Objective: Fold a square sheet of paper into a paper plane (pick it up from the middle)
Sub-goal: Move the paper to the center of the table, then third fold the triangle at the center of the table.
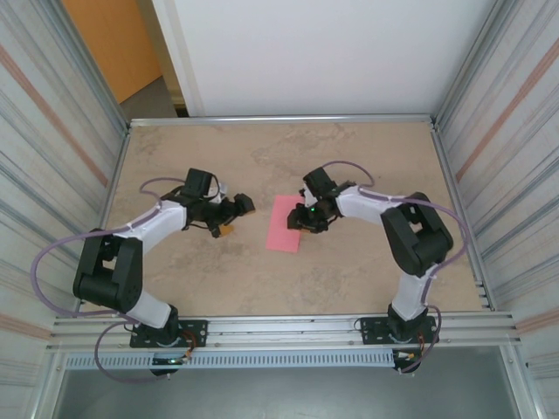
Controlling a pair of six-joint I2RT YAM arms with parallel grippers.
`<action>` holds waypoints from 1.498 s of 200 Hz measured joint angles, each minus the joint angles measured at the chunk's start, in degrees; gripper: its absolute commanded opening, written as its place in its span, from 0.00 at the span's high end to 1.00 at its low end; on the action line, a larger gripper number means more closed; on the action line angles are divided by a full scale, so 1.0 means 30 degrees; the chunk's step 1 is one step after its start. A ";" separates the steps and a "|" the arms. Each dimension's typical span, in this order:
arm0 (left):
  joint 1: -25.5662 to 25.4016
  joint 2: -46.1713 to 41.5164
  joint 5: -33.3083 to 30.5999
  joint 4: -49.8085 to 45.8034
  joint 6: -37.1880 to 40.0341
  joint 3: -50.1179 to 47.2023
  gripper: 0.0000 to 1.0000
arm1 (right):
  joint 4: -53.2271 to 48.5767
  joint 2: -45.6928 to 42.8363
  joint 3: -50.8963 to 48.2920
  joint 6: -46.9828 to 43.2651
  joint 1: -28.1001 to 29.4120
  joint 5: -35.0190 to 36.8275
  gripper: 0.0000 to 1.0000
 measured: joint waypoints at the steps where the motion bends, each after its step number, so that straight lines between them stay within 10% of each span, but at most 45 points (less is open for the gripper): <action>1: -0.0051 0.0007 0.0007 0.0007 -0.0007 0.0000 0.06 | 0.0066 -0.0066 -0.0073 0.0044 -0.0015 0.0000 0.61; 68: -0.3526 0.2033 0.0051 0.0459 -0.0954 0.0007 0.26 | 0.2645 -0.0503 -0.1056 0.3475 -0.0109 -0.0313 0.71; 159: -0.3985 0.3315 0.0131 0.1158 -0.2018 0.0189 0.54 | 0.2936 0.0976 -0.1137 0.3810 -0.0131 -0.0299 0.73; 299: -0.4153 0.4444 -0.0153 0.0474 -0.2040 0.0867 0.56 | 0.3504 0.0976 -0.1494 0.3810 -0.0255 -0.0423 0.74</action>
